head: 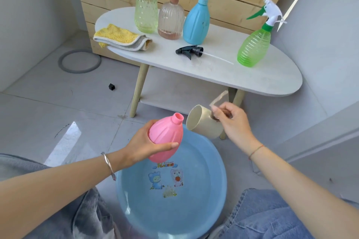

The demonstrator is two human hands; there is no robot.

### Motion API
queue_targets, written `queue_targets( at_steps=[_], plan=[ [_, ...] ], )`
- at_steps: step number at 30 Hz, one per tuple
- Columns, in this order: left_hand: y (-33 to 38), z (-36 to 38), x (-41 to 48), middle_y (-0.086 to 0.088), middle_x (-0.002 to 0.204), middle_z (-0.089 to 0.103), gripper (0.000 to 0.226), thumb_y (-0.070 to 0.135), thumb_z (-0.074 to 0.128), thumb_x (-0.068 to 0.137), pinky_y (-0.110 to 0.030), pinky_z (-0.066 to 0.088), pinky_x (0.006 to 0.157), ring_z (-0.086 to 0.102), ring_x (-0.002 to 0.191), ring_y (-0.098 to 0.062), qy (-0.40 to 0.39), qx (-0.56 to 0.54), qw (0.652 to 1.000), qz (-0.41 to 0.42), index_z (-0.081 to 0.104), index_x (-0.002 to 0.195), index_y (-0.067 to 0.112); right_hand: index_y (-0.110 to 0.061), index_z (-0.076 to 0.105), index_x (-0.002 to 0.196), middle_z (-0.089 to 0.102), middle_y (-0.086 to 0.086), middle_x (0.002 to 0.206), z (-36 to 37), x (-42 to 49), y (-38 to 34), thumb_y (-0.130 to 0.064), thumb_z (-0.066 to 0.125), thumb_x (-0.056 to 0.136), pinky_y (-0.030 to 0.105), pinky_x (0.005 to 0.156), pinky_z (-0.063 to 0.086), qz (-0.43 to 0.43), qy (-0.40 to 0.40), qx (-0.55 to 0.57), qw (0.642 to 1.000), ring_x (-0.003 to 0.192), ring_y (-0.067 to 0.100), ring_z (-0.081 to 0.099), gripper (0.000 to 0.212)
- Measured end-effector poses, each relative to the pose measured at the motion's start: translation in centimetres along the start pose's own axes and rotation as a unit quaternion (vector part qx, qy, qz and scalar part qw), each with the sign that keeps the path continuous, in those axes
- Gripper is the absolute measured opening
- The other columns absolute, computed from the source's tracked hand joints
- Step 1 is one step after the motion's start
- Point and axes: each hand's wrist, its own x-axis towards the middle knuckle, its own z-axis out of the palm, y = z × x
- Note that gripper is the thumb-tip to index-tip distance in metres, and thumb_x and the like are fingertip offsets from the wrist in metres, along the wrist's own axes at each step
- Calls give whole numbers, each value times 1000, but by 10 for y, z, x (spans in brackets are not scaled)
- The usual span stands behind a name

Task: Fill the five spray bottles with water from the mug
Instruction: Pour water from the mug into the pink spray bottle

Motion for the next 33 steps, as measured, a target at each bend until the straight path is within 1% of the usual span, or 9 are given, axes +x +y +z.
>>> queue_targets(
  at_steps=[3, 5, 8, 10, 12, 14, 19, 24, 33],
  plan=[
    [2, 0, -2, 13, 113, 64, 93, 63, 83, 39, -17, 53, 70, 63, 100, -2, -1, 2, 1000, -4, 51, 122, 37, 0, 61, 70, 54, 11, 60, 30, -13, 41, -26, 66, 89, 22, 56, 31, 75, -34, -27, 996, 56, 7, 40, 32],
    [1, 0, -3, 14, 114, 63, 92, 61, 85, 41, -17, 53, 70, 62, 100, -2, 1, 3, 1000, -9, 50, 122, 37, -6, 55, 64, 48, 0, 56, 47, -22, 68, -26, 62, 92, 22, 54, 29, 133, -34, -39, 990, 54, 10, 37, 35],
    [-1, -2, -5, 13, 114, 62, 92, 60, 85, 42, -17, 52, 71, 62, 101, -3, 4, 8, 1000, -13, 50, 123, 36, -12, 44, 63, 44, 0, 59, 71, -39, 104, -26, 53, 96, 22, 52, 28, 191, -45, -75, 978, 60, 18, 40, 37],
    [-2, -3, -5, 13, 114, 62, 95, 63, 82, 39, -16, 52, 71, 61, 101, -3, 6, 9, 1000, -15, 50, 124, 34, -10, 44, 65, 48, 6, 64, 84, -52, 126, -27, 52, 97, 31, 58, 30, 206, -59, -103, 971, 66, 23, 44, 37],
    [0, -3, -5, 13, 113, 62, 94, 64, 81, 38, -14, 51, 68, 62, 99, -1, 9, 6, 1000, -14, 50, 123, 34, -10, 43, 65, 48, 9, 67, 92, -64, 142, -28, 53, 96, 31, 57, 29, 217, -79, -124, 965, 67, 25, 44, 38],
    [1, -3, -4, 14, 112, 62, 94, 63, 80, 38, -13, 51, 67, 62, 99, 0, 13, 3, 1000, -13, 51, 122, 34, -14, 38, 61, 43, 3, 64, 96, -74, 151, -27, 58, 93, 23, 52, 26, 219, -101, -144, 960, 64, 22, 41, 40],
    [5, -2, -1, 15, 111, 62, 85, 63, 81, 37, -12, 52, 65, 61, 97, 2, 17, -6, 1000, -13, 51, 114, 40, -20, 30, 57, 34, -7, 57, 102, -91, 157, -13, 67, 82, 22, 52, 28, 208, -129, -154, 957, 55, 9, 32, 45],
    [7, -1, 0, 16, 110, 62, 81, 62, 81, 38, -11, 52, 65, 62, 96, 2, 17, -12, 1000, -12, 51, 111, 42, -18, 28, 57, 30, -4, 57, 109, -102, 168, -15, 66, 83, 27, 52, 21, 232, -133, -135, 954, 55, 14, 28, 46],
    [4, -2, 0, 16, 110, 62, 82, 61, 81, 37, -11, 52, 65, 62, 94, 5, 22, -13, 1000, -18, 50, 111, 43, -18, 28, 59, 30, -4, 59, 119, -106, 173, -16, 64, 84, 26, 51, 21, 246, -146, -137, 949, 56, 13, 27, 44]
  ],
)
